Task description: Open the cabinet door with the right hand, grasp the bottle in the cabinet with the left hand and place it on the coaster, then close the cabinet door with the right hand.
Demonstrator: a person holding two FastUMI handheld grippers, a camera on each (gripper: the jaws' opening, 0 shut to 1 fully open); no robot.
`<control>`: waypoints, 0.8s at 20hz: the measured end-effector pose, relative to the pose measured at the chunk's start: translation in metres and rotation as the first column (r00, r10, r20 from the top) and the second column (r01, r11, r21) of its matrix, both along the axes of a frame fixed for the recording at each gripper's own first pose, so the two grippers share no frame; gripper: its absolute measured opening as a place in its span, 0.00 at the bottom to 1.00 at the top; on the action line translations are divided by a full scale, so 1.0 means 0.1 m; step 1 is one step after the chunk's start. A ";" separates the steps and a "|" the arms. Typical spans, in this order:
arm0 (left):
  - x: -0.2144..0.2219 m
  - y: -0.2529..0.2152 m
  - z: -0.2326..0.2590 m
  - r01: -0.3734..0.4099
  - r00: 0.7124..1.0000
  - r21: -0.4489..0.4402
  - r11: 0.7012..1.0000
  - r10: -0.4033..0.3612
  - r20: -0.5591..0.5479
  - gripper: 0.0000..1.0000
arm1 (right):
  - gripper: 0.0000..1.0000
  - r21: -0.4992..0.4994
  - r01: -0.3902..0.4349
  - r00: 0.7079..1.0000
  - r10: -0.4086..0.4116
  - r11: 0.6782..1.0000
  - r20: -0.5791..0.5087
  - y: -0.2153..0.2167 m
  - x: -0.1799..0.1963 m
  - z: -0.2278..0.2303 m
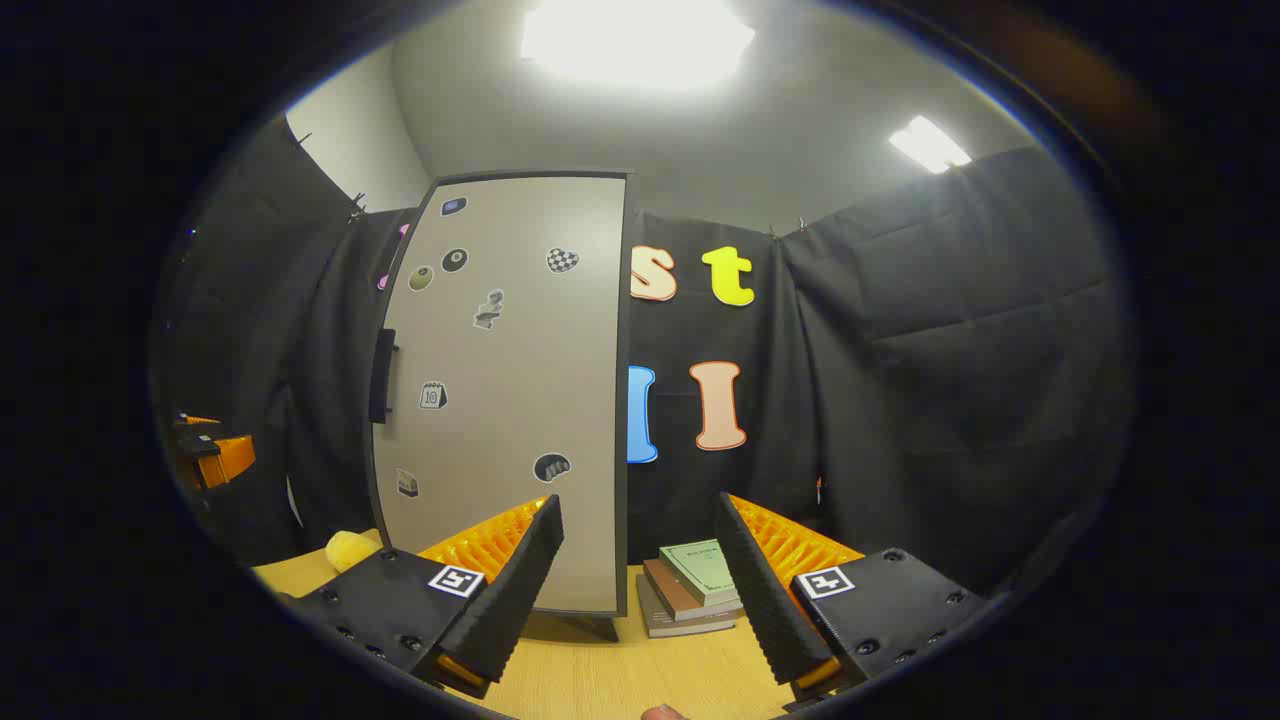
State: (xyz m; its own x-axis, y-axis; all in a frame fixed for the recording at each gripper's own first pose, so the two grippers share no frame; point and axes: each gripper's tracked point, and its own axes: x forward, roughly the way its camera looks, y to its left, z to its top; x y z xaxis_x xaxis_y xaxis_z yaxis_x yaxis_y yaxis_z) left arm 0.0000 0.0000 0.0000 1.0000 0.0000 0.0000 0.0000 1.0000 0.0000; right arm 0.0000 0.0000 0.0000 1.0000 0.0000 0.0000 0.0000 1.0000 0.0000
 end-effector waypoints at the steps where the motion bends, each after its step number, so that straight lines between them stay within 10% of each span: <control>1: -0.01 0.00 0.00 0.002 1.000 0.002 1.000 -0.002 0.000 0.88 | 0.98 0.002 0.001 1.000 -0.001 1.000 -0.002 -0.01 -0.01 -0.01; 16: -0.04 0.01 0.05 0.008 1.000 0.024 1.000 -0.008 0.015 0.88 | 0.98 -0.008 -0.003 1.000 0.003 1.000 -0.003 0.03 0.01 0.01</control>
State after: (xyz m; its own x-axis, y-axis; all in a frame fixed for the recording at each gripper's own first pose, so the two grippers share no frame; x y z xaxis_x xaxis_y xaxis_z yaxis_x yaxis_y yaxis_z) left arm -0.0035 0.0013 0.0046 0.9999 -0.0084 0.0148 0.0081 0.9997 0.0238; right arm 0.0008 0.0034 0.0006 1.0000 0.0028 -0.0025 -0.0028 1.0000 -0.0077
